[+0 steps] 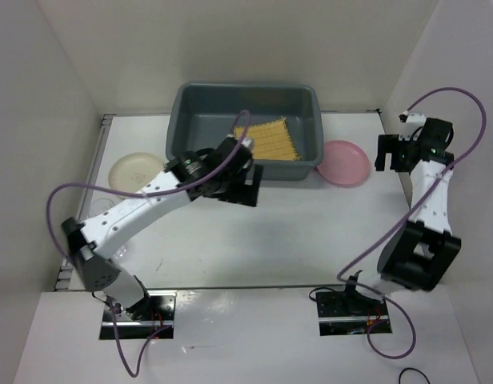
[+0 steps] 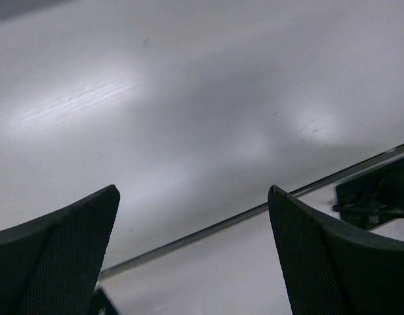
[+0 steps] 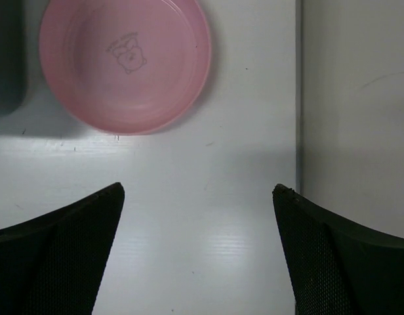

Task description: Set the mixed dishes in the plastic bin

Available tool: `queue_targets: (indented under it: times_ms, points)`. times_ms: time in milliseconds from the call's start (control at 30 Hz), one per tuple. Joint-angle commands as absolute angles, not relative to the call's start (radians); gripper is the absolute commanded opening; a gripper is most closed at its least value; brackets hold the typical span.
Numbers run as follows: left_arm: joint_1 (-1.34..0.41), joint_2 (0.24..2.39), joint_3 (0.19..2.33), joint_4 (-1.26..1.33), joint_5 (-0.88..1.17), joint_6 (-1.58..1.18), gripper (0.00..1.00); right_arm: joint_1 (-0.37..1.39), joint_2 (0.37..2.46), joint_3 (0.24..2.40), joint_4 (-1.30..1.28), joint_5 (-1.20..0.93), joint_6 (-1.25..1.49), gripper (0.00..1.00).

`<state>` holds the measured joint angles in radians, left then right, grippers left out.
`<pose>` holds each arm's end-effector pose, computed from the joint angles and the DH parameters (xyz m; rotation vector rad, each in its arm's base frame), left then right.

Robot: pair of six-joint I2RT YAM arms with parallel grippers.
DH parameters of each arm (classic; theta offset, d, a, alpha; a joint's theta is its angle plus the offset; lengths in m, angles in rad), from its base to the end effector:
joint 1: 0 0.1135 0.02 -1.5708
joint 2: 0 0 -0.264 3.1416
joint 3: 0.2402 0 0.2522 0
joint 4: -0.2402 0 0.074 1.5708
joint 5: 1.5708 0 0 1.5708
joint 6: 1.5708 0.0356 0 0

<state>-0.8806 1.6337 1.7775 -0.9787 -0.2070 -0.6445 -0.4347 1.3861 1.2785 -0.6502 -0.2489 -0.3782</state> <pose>0.2243 -0.2602 0.3908 0.1898 2.4275 -0.4652 0.2761 -0.1185 0.3318 -0.0588 2.3024 -0.1271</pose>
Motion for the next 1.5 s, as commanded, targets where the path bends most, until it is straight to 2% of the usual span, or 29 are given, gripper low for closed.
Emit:
queue_targets:
  times_ms: [0, 67, 233, 333, 633, 700, 733, 767, 867, 900, 967, 1033, 1100, 1200, 1400, 1467]
  points:
    - [-0.822, 1.387, 1.561, -0.821, -0.207, -0.725, 1.0, -0.459, 1.556, 1.367, -0.681, -0.293, -0.261, 0.98]
    - [-0.822, 1.333, 1.479, -0.842, -0.216, -0.735, 1.0, -0.459, 1.603, 1.367, -0.635, -0.293, -0.232, 0.98]
    - [-0.822, 1.186, 1.347, -0.896, -0.216, -0.755, 1.0, -0.468, 1.796, 1.436, -0.614, -0.477, -0.172, 0.98]
    - [-0.822, 1.079, 1.258, -0.942, -0.291, -0.776, 1.0, -0.468, 1.882, 1.462, -0.574, -0.518, -0.102, 0.98]
    - [-0.813, 0.896, 1.141, -1.005, -0.388, -0.792, 1.0, -0.448, 2.089, 1.572, -0.546, -0.497, -0.051, 0.97]
    - [-0.813, 0.877, 1.129, -0.971, -0.379, -0.779, 1.0, -0.448, 2.14, 1.589, -0.546, -0.482, -0.041, 0.86]
    - [-0.813, 0.867, 1.115, -0.96, -0.367, -0.77, 1.0, -0.448, 2.163, 1.614, -0.546, -0.473, -0.041, 0.72]
    - [-0.813, 0.867, 1.115, -0.96, -0.367, -0.77, 1.0, -0.448, 2.163, 1.614, -0.546, -0.472, -0.041, 0.38]
    - [-0.813, 0.876, 1.115, -0.96, -0.367, -0.761, 1.0, -0.448, 2.174, 1.614, -0.555, -0.454, -0.041, 0.04]
    - [-0.813, 0.885, 1.115, -0.96, -0.358, -0.761, 1.0, -0.448, 2.155, 1.614, -0.566, -0.454, -0.041, 0.0]
    - [-0.813, 0.897, 1.115, -0.95, -0.357, -0.747, 1.0, -0.448, 2.1, 1.577, -0.575, -0.454, -0.029, 0.0]
    - [-0.813, 0.91, 1.126, -0.966, -0.357, -0.747, 1.0, -0.448, 1.949, 1.552, -0.594, -0.418, 0.0, 0.0]
    - [-0.813, 0.91, 1.126, -0.966, -0.348, -0.747, 1.0, -0.448, 1.774, 1.552, -0.607, -0.294, 0.023, 0.0]
    - [-0.813, 0.91, 1.126, -0.966, -0.348, -0.747, 1.0, -0.439, 1.617, 1.667, -0.658, -0.168, 0.023, 0.0]
    - [-0.813, 0.882, 1.094, -0.933, -0.359, -0.747, 1.0, -0.408, 1.539, 1.943, -0.666, -0.17, -0.017, 0.0]
    - [-0.813, 0.873, 1.085, -0.923, -0.359, -0.747, 1.0, -0.311, 1.543, 1.989, -0.643, -0.19, -0.052, 0.0]
